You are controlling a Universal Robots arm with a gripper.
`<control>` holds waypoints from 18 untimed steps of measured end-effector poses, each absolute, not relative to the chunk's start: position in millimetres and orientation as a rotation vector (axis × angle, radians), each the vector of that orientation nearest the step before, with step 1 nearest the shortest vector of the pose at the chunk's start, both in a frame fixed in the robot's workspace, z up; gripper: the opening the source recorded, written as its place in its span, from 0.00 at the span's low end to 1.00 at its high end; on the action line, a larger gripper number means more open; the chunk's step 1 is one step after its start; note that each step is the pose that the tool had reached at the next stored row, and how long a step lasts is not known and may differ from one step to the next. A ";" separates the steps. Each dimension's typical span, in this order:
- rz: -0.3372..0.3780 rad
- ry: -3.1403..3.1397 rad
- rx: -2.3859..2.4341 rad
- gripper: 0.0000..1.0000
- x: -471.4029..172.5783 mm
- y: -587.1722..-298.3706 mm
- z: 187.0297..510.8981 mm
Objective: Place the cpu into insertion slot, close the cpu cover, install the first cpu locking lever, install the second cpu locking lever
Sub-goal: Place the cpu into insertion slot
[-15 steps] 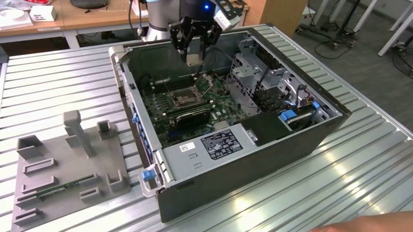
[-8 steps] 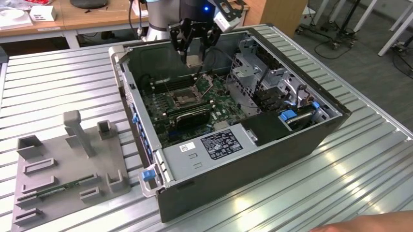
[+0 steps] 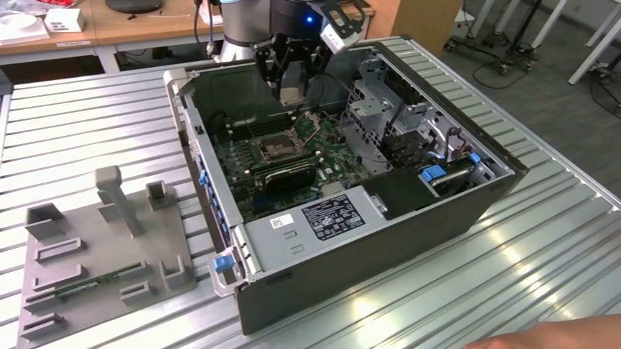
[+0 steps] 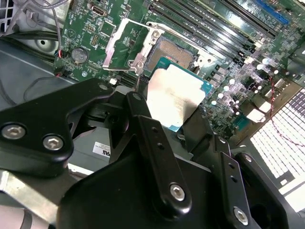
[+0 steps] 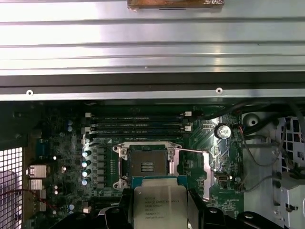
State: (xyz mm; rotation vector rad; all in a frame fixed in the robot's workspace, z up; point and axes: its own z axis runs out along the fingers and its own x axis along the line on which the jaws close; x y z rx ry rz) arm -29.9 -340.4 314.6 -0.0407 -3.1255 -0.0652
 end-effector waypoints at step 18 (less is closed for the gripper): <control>-0.066 -3.126 -0.017 0.54 -36.4 -343.3 286.5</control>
